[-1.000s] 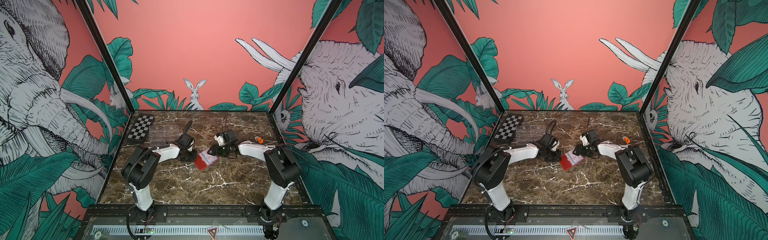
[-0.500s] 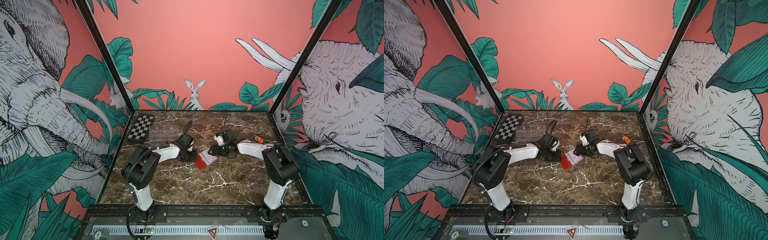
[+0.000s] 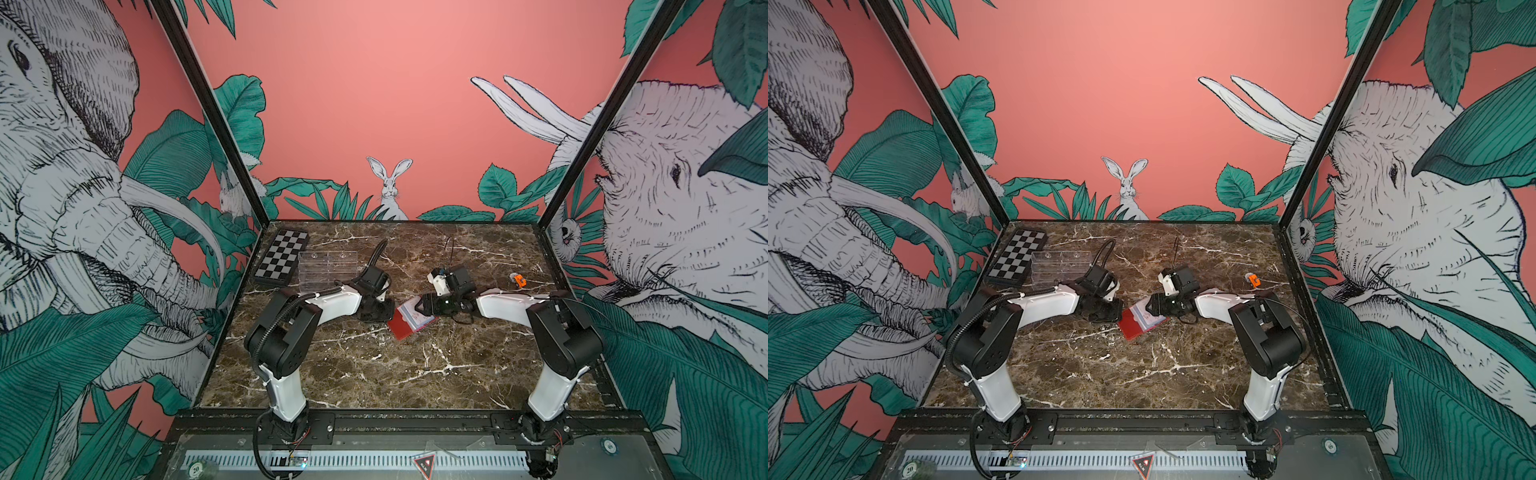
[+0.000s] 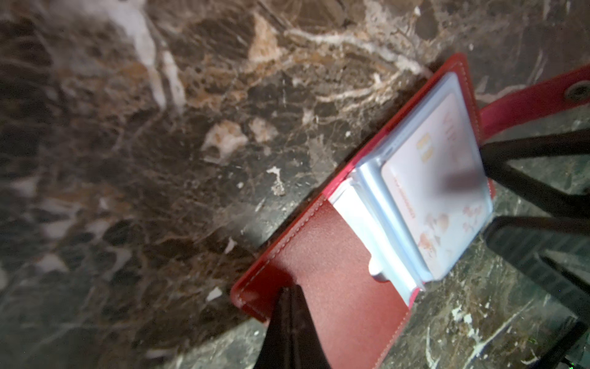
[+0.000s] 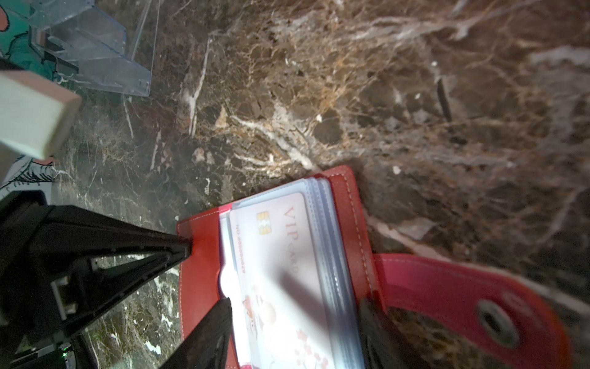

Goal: Take the credit cards out of the card holder
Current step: Flip over the card slot in the card holder.

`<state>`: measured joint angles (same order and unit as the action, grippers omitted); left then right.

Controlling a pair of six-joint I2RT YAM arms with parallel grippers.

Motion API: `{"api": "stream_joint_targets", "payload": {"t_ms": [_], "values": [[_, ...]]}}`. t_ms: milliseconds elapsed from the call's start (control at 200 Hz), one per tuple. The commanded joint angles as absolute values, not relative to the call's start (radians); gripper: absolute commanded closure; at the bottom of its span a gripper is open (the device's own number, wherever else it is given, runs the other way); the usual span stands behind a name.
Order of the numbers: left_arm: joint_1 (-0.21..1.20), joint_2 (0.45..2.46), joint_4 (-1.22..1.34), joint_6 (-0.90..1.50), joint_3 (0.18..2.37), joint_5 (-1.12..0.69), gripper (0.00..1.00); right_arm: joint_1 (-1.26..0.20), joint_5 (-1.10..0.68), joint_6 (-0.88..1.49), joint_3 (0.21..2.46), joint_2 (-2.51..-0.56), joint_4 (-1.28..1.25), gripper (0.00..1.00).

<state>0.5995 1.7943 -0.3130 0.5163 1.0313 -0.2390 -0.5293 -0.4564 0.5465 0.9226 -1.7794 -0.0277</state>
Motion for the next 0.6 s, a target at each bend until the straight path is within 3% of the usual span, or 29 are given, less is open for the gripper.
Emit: {"api": "stream_joint_targets", "payload": {"t_ms": [0,595], "values": [[0.598,1.823,-0.335,0.491,1.042,-0.178,0.95,-0.574,-0.540,0.636,0.858,-1.778,-0.062,0.38],[0.600,1.816,-0.280,0.483,1.013,-0.195,0.96,-0.605,-0.560,0.692,0.900,-1.769,-0.115,0.37]]}}
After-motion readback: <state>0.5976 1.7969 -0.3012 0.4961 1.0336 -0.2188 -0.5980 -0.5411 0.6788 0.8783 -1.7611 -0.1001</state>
